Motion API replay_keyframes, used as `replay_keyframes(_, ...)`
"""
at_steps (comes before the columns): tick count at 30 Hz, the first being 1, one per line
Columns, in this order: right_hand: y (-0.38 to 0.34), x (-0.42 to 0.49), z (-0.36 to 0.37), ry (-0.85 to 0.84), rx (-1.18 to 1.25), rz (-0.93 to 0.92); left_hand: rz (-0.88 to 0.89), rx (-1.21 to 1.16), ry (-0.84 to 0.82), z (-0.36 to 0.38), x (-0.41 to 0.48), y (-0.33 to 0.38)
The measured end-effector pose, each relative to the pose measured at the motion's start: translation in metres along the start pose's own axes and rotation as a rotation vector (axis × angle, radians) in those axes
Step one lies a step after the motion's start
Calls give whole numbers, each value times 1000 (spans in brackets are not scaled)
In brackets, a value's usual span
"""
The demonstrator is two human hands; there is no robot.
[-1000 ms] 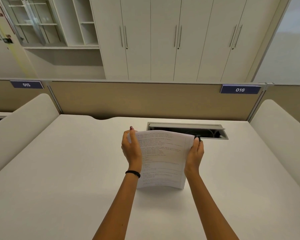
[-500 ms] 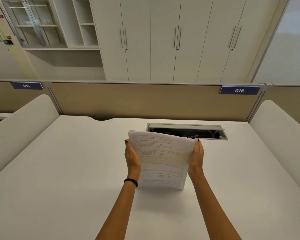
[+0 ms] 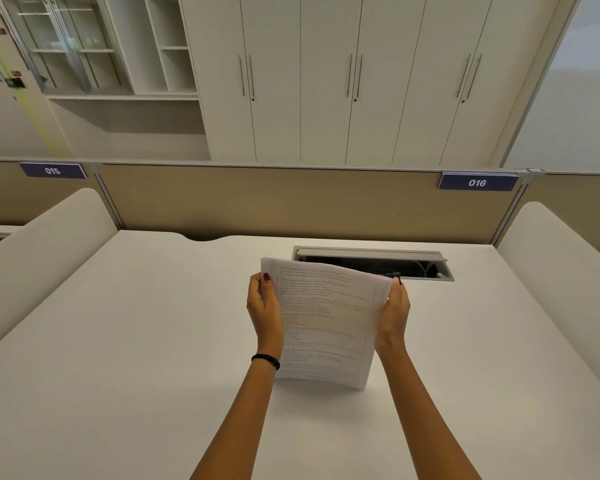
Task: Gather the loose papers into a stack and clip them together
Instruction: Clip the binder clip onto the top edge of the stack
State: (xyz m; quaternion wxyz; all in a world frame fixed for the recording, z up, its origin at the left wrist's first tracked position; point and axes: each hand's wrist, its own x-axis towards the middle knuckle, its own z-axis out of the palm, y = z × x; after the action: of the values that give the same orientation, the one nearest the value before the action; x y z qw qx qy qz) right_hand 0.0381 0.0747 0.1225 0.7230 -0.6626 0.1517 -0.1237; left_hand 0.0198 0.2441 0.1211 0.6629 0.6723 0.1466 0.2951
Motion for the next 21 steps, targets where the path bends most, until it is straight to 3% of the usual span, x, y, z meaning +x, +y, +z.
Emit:
replay_keyframes(11,-10,0,0,207,85,-88,29,-43,21,6,-4,12)
replay_keyframes(16,-24,1,-2,214,91,-138,94,-120,60,7,-4,22)
replay_keyframes(21,-17,-4,-1,196,74,-137,42,-140,103,14,-3,30)
